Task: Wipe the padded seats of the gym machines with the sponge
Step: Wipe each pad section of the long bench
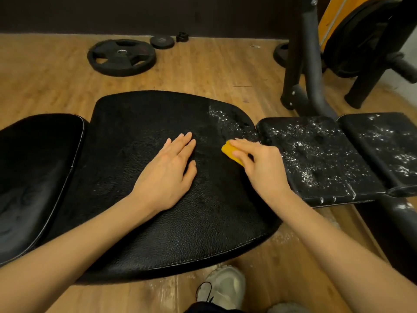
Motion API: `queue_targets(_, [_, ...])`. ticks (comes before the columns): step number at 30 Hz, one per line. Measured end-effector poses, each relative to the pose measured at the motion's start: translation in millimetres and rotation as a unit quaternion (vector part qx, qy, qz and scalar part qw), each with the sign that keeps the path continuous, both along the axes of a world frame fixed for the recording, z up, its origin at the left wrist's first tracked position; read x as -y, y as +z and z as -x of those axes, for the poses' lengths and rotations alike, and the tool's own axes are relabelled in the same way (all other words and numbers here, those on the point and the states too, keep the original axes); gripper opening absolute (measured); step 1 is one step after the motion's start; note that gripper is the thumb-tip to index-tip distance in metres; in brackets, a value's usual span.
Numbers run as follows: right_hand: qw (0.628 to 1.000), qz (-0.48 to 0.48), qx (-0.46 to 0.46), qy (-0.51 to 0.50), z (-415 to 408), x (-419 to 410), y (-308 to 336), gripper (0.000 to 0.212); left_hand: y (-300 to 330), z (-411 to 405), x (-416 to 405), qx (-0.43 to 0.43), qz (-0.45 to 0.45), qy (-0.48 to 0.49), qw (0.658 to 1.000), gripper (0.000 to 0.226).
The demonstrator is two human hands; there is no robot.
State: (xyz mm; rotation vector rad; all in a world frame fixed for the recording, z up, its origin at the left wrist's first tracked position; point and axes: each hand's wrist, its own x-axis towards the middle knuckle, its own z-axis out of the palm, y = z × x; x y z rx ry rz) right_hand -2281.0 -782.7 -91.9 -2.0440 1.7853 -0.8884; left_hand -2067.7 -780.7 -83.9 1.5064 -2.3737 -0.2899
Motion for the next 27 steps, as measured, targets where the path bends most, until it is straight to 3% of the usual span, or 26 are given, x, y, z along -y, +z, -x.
queue_targets(2, [1.000,-0.003,-0.017,-0.008,-3,-4,2,0.031,1,0,0,-0.003,-0.006,-0.001,1.000,0.055])
queue_targets(8, [0.997,0.030,-0.056,0.045,11,-120,-5,0.043,-1,-1,1,0.005,0.003,-0.002,1.000,0.055])
queue_targets(11, [0.998,0.026,-0.043,0.023,19,-72,-8,0.037,0,1,1,0.004,-0.001,-0.002,1.000,0.055])
queue_targets(14, [0.997,0.000,0.017,-0.073,22,-12,0,0.031,2,1,0,0.002,-0.006,0.000,1.000,0.055])
queue_targets(21, [0.996,-0.014,0.038,-0.073,18,-91,0,0.035,-1,0,1,0.004,-0.002,-0.003,1.000,0.056])
queue_targets(27, [0.989,-0.041,0.065,-0.130,25,4,6,0.030,2,-2,3,-0.001,-0.011,-0.019,1.000,0.057])
